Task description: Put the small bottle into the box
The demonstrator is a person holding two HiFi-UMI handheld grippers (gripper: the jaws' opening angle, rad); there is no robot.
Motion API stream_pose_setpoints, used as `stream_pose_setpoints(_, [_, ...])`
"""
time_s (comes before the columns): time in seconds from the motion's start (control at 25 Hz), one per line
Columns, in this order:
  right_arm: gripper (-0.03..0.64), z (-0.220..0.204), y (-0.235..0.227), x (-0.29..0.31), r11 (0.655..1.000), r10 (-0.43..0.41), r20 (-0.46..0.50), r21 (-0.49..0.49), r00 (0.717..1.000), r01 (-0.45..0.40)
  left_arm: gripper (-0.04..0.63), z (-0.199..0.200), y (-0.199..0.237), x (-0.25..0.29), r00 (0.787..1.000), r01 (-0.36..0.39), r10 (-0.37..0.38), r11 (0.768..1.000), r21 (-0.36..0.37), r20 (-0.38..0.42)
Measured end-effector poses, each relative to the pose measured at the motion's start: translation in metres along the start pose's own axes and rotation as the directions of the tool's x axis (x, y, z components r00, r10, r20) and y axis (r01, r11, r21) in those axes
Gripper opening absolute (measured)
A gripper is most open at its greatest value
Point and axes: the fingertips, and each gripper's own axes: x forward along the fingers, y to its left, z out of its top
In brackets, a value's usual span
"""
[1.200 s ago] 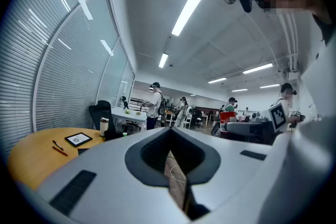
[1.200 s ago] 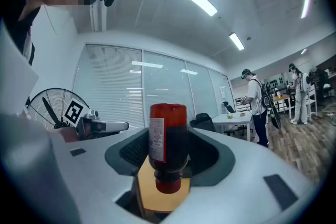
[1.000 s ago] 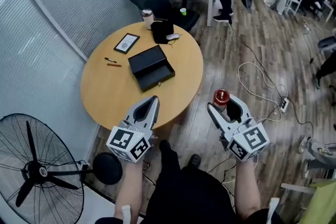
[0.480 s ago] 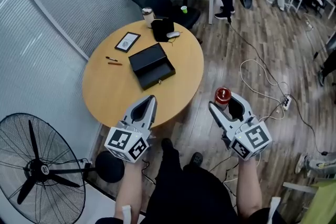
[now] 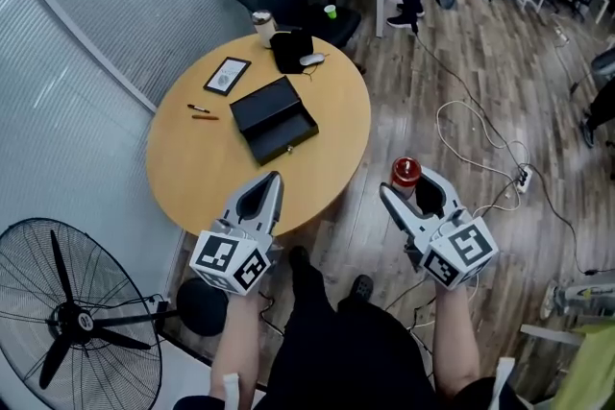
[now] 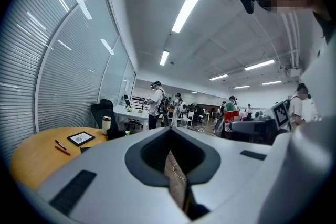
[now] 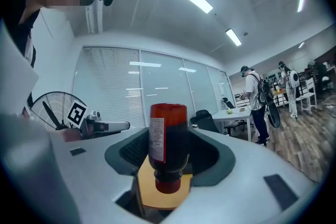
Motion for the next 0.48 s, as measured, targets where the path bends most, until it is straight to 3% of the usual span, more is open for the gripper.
stream_pose_setpoints(0.48, [0.232,0.003,0.002,0.064,0.998,-0.058,-0.021,0.010,0.998,0.058,-0.005,0.007,0.061,0.019,0.998,0.054,-0.054,0.998,-0.014,-0.015])
